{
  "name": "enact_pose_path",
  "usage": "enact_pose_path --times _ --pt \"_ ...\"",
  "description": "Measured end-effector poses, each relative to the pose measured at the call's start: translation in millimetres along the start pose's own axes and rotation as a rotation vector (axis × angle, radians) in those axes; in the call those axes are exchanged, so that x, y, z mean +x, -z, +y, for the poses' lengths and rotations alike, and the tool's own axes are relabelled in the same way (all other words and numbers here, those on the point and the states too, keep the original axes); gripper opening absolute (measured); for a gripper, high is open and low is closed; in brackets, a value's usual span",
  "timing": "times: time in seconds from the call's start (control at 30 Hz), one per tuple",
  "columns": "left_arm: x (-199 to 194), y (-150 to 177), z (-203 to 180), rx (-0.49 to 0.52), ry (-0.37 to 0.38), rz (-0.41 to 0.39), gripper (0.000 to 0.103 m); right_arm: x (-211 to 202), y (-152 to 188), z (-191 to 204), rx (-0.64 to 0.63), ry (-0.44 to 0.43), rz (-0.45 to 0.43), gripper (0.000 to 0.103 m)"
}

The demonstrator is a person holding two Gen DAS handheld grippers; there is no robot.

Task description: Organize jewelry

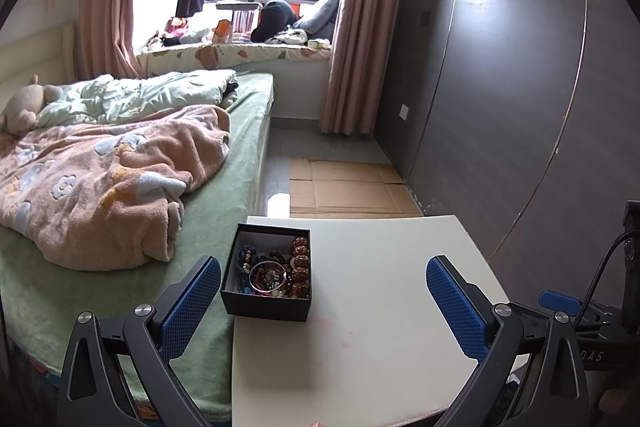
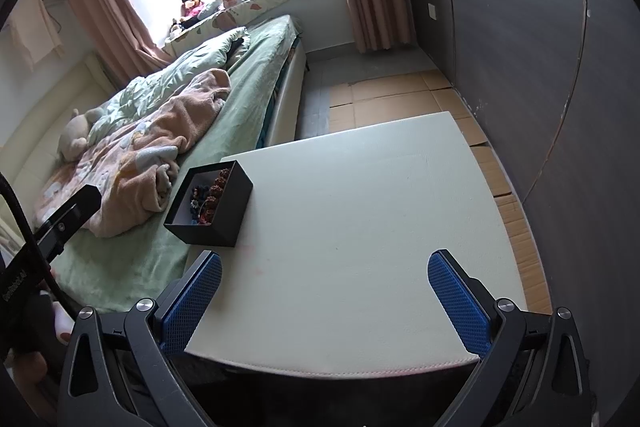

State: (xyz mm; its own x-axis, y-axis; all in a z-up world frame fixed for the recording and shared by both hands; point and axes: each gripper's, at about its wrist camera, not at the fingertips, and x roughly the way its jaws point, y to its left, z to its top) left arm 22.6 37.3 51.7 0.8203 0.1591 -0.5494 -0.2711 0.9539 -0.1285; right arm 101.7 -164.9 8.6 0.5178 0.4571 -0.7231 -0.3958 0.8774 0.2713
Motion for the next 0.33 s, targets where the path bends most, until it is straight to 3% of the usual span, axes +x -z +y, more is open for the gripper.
enact_pose_path --times 0.33 --pt "1.2 0.5 -2.8 0.013 -0.006 0.003 0.103 1.3 0.6 -0.7 0.001 0.003 0.004 0.103"
